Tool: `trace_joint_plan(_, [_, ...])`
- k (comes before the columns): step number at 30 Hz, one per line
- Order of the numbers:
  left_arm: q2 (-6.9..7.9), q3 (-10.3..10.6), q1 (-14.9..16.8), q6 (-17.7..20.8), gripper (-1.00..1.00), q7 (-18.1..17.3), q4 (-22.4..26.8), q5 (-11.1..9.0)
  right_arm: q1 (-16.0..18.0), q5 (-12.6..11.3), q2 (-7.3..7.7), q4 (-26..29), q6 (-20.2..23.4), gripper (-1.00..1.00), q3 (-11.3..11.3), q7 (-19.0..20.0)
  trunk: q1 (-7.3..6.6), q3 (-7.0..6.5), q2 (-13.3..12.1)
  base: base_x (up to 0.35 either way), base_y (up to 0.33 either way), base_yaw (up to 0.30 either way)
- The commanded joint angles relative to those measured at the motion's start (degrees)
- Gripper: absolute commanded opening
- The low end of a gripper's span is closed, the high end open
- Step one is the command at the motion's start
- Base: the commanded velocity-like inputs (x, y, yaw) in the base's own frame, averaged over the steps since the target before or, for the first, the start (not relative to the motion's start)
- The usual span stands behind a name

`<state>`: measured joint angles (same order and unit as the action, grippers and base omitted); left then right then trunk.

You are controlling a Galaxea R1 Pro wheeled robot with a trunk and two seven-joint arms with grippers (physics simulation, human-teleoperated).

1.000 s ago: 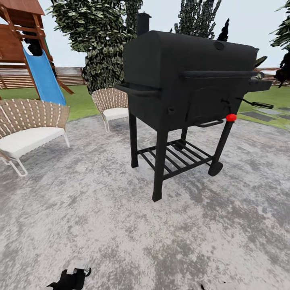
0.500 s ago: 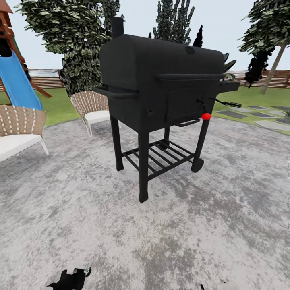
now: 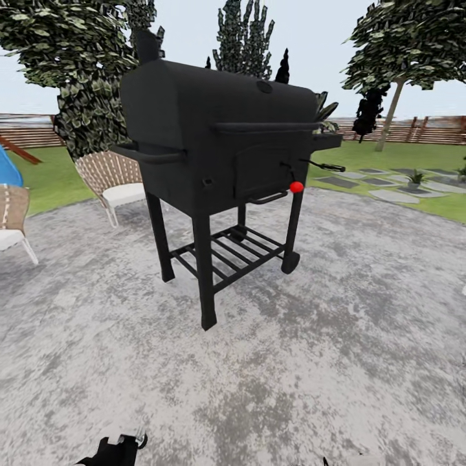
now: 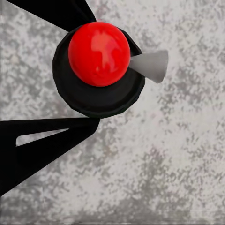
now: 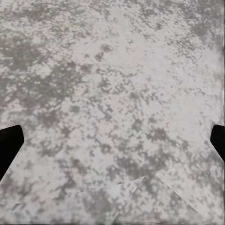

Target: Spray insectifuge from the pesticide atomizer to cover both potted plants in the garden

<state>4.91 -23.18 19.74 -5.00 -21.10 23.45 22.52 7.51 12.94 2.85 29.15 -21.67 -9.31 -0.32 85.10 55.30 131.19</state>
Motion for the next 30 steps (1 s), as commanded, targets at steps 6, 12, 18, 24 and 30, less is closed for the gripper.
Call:
trace_joint_plan(6, [0.01,-0.52,0.04,-0.3,-1.0,-0.35,-0.5,0.59,0.05,0.6,-0.04,-0.09,-0.21,1.0,-0.27,-0.03,-0.01,-0.27,0.02,0.0,0.0,-0.275])
trace_joint_plan(12, [0.01,-0.55,0.04,-0.34,-1.0,-0.35,-0.55,0.59,0.05,0.6,-0.04,-0.07,-0.21,1.0,-0.27,-0.03,-0.01,-0.58,0.02,0.0,0.0,-0.275])
trace_joint_plan(18, [0.01,-0.55,0.04,-0.36,-1.0,-0.35,-0.59,0.59,0.05,0.6,-0.04,-0.12,-0.21,1.0,-0.27,-0.03,-0.01,-0.88,0.02,0.0,0.0,-0.275])
trace_joint_plan(24, [0.01,-0.55,0.04,-0.36,-1.0,-0.35,-0.6,0.59,0.05,0.6,-0.04,-0.12,-0.21,1.0,-0.27,-0.03,-0.01,-1.12,0.02,0.0,0.0,-0.28])
trace_joint_plan(30, [0.01,-0.55,0.04,-3.15,-1.0,-0.35,-0.6,0.63,0.05,0.6,-0.06,-0.11,-0.21,1.0,-0.27,-0.03,-0.01,-1.34,0.02,0.0,0.0,-0.283])
